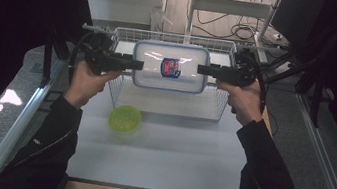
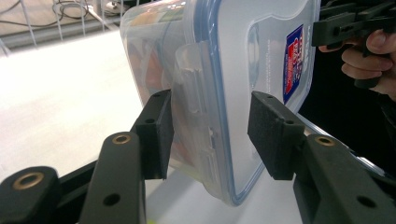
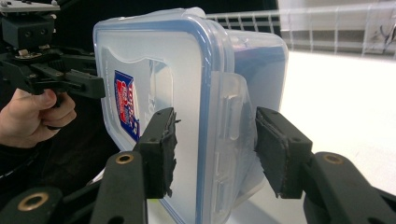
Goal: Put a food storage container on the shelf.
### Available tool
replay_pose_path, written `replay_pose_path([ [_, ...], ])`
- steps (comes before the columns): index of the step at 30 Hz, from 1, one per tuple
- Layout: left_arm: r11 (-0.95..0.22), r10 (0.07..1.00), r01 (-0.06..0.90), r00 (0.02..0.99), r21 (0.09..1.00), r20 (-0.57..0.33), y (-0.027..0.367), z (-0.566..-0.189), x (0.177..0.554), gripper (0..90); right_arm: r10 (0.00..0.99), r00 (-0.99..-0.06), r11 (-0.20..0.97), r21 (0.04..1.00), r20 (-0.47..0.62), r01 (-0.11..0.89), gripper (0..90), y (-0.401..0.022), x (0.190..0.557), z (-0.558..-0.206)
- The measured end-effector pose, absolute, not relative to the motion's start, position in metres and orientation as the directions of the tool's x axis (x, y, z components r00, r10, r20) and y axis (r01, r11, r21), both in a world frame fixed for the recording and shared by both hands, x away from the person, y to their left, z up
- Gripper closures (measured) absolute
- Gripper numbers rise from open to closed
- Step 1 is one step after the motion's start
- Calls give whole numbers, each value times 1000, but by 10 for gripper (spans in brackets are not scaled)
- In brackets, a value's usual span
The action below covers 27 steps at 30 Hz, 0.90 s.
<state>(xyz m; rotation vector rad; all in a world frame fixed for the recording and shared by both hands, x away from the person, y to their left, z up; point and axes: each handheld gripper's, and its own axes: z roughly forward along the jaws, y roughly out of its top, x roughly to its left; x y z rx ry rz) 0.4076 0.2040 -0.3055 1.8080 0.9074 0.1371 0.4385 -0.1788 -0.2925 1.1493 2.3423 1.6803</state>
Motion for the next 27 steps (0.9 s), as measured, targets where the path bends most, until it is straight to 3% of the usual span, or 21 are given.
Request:
replay_pose_path([
  [15, -140, 646, 547, 682, 826, -342, 208, -298, 454, 516, 592, -692, 86, 821, 413, 564, 492, -174, 486, -288],
  [27, -116, 639, 549, 679, 828, -361, 209, -309, 464, 510, 590, -670, 52, 807, 450, 588, 486, -174, 501, -297],
])
